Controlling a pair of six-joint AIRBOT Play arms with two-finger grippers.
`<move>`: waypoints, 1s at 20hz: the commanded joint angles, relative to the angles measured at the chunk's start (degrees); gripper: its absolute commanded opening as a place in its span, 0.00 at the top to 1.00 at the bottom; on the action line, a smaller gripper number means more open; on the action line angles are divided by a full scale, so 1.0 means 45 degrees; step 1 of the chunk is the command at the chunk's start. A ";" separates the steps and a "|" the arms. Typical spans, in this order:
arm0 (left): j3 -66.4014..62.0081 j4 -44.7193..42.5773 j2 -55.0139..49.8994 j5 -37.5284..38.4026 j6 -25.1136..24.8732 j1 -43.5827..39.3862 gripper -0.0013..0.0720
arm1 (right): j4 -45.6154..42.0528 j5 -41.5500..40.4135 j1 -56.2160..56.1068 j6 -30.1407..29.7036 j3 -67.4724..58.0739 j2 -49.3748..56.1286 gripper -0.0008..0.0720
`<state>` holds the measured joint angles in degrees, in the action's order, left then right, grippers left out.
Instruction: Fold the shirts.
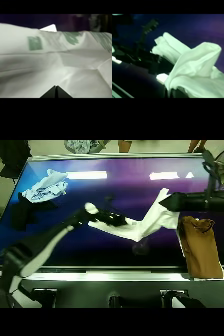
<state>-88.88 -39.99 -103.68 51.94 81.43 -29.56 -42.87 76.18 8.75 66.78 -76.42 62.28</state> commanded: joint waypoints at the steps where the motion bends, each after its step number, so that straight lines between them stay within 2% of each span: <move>1: -0.0010 -0.5493 0.2317 0.1681 0.1146 0.2273 0.95 | 0.1749 -0.1486 -0.1205 -0.0840 -0.0010 0.1690 0.93; 3: -0.0005 -0.5799 0.3774 0.1880 0.1141 0.3755 0.94 | 0.2438 -0.2754 -0.2633 -0.1200 -0.0010 0.2851 0.93; 6: -0.0005 -0.5799 0.5527 0.1923 0.1146 0.5382 0.94 | 0.4483 -0.4328 -0.4289 -0.2103 -0.0010 0.4823 0.93; 9: -0.0005 -0.5799 0.6567 0.1928 0.1146 0.5940 0.94 | 0.5858 -0.5134 -0.5401 -0.2511 -0.0010 0.6815 0.93; 12: 0.0019 -0.5799 0.6815 0.1928 0.1156 0.5688 0.94 | 0.7936 -0.5678 -0.6207 -0.3390 -0.0010 0.8476 0.92; 13: 0.0131 -0.5795 0.6761 0.1899 0.1156 0.5586 0.94 | 0.8597 -0.5673 -0.6314 -0.3886 -0.0010 0.8830 0.69; 14: 0.0345 -0.5799 0.6693 0.1889 0.1161 0.5479 0.94 | 0.9335 -0.5557 -0.6314 -0.4682 -0.0010 0.9039 0.28; 15: 0.0675 -0.5799 0.6664 0.1894 0.1161 0.5455 0.94 | 0.9700 -0.5357 -0.6149 -0.5304 -0.0010 0.9039 0.13; 16: 0.1049 -0.5804 0.6669 0.1899 0.1156 0.5445 0.94 | 0.9632 -0.5047 -0.5809 -0.5561 -0.0010 0.8884 0.14; 18: 0.1719 -0.5809 0.6669 0.1909 0.1146 0.5561 0.94 | 0.8213 -0.4211 -0.4760 -0.5241 -0.0010 0.8369 0.14; 20: 0.2098 -0.5814 0.6674 0.1933 0.1132 0.5746 0.94 | 0.5100 -0.3332 -0.3376 -0.3721 -0.0010 0.7650 0.14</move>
<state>-82.21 -66.15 -73.82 60.62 86.61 -4.32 -8.36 56.34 -12.12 46.04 -76.42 98.94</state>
